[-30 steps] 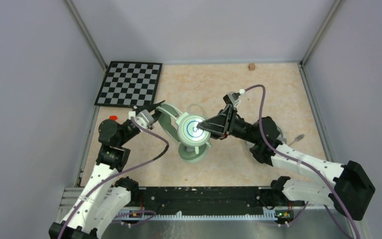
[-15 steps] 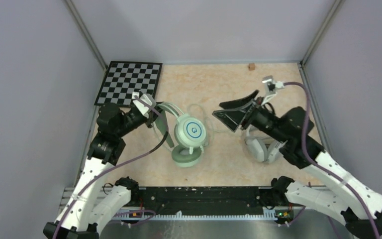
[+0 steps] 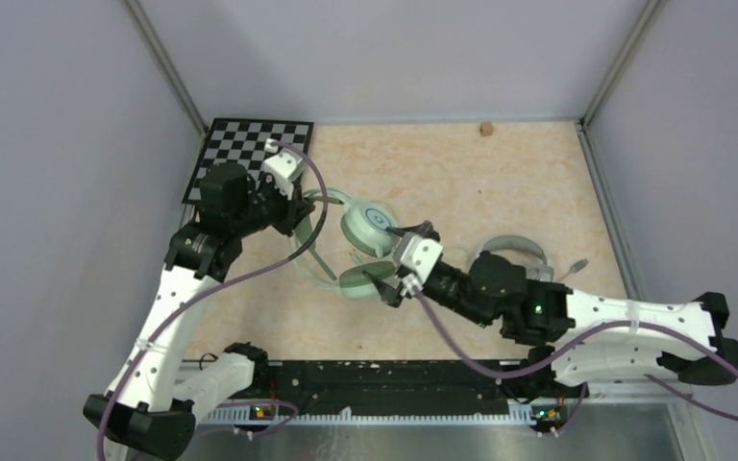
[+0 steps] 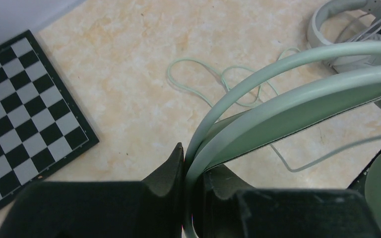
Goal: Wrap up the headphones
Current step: Pick up the headphones from the center of the board.
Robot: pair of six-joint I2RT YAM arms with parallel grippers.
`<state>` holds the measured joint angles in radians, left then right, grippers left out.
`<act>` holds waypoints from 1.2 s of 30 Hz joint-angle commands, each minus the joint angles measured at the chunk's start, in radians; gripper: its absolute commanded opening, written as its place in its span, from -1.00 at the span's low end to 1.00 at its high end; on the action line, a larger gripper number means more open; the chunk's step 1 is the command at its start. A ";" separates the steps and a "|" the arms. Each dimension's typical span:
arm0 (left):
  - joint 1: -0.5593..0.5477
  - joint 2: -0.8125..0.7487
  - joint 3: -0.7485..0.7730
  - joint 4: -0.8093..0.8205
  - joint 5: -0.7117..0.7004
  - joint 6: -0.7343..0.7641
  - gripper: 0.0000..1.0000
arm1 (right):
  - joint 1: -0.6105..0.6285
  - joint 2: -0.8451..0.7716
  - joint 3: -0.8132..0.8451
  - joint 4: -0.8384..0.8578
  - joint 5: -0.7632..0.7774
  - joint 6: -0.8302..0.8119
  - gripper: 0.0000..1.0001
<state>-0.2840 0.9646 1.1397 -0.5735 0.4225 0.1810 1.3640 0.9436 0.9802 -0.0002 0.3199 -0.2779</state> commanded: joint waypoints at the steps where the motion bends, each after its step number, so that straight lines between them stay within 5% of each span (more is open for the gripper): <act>1: -0.002 0.036 0.091 -0.058 0.027 -0.071 -0.81 | 0.119 0.096 0.009 0.167 0.331 -0.350 0.59; 12: -0.002 0.043 0.052 -0.075 0.133 -0.008 -0.81 | 0.127 0.199 -0.008 0.249 0.458 -0.480 0.58; 22: -0.004 0.019 0.019 -0.081 0.190 0.056 -0.78 | 0.023 0.171 0.052 -0.060 0.210 -0.223 0.43; 24: -0.004 0.021 0.024 -0.078 0.195 0.051 -0.78 | 0.024 0.170 0.055 -0.064 0.216 -0.222 0.29; 28: -0.004 0.017 0.029 -0.066 0.234 0.045 -0.76 | 0.023 0.165 0.020 -0.009 0.265 -0.242 -0.55; 32: -0.004 -0.002 0.006 -0.024 0.223 0.034 -0.66 | 0.020 0.135 -0.017 0.090 0.300 -0.238 -0.77; 36: -0.004 -0.027 -0.022 0.011 0.162 0.006 -0.06 | 0.019 0.113 -0.035 0.177 0.364 -0.228 -0.89</act>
<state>-0.2832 0.9859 1.1263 -0.6846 0.5465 0.2382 1.3808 1.0927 0.9562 0.0616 0.6319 -0.5312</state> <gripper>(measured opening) 0.386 0.353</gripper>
